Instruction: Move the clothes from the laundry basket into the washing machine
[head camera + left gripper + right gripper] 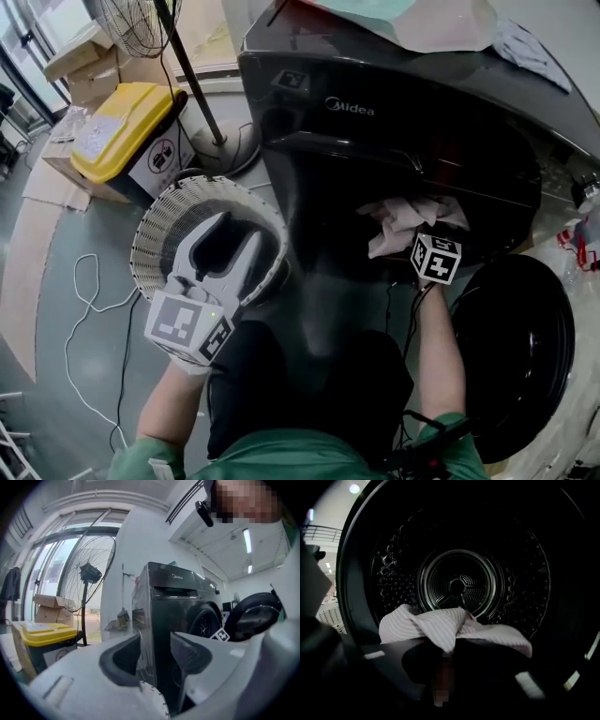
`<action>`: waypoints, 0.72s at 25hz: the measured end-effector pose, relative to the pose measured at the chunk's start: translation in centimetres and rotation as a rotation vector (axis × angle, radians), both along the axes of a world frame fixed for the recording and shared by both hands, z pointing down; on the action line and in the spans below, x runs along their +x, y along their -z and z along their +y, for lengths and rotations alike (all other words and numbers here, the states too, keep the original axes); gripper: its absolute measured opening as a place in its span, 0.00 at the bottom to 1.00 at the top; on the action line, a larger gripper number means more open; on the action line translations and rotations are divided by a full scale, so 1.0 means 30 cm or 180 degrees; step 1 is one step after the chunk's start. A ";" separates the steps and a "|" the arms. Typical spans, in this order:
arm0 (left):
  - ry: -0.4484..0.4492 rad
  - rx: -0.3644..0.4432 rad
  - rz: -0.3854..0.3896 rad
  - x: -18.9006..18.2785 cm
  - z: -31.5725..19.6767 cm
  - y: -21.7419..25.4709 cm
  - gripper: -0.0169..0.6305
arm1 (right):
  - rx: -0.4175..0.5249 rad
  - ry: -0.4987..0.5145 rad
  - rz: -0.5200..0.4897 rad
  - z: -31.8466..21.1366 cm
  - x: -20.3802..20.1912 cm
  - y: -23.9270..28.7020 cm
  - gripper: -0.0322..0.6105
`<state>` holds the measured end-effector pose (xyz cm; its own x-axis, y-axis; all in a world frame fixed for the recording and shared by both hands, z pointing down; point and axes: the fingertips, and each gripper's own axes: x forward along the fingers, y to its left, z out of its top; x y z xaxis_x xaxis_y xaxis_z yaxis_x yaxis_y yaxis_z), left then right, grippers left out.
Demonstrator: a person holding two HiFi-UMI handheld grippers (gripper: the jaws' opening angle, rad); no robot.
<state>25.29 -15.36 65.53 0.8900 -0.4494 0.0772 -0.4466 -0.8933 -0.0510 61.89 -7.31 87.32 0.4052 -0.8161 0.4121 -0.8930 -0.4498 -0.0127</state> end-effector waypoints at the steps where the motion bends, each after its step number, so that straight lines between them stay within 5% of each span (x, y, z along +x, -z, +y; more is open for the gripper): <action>1: 0.0009 0.0014 0.0002 -0.002 0.001 0.003 0.34 | 0.0016 0.0008 0.0062 -0.032 0.016 0.023 0.07; 5: 0.0029 0.0038 -0.0002 -0.009 0.006 0.002 0.34 | -0.0425 0.0191 0.0005 -0.120 0.019 -0.063 0.11; 8: 0.0013 0.0011 -0.0003 -0.005 0.003 -0.007 0.34 | -0.0701 0.0223 -0.0046 -0.082 -0.003 -0.132 0.26; 14: -0.0090 -0.0020 0.0028 0.044 0.008 -0.006 0.34 | -0.0453 0.0176 0.0082 0.070 -0.077 -0.049 0.51; 18: -0.0157 -0.0031 0.0052 0.068 0.024 0.002 0.34 | -0.0508 -0.0148 0.0311 0.229 -0.067 -0.029 0.51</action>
<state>27.31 -14.64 65.47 0.9123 -0.4041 0.0668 -0.4026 -0.9147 -0.0352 59.88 -0.43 88.21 0.4854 -0.7229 0.4917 -0.8647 -0.4800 0.1478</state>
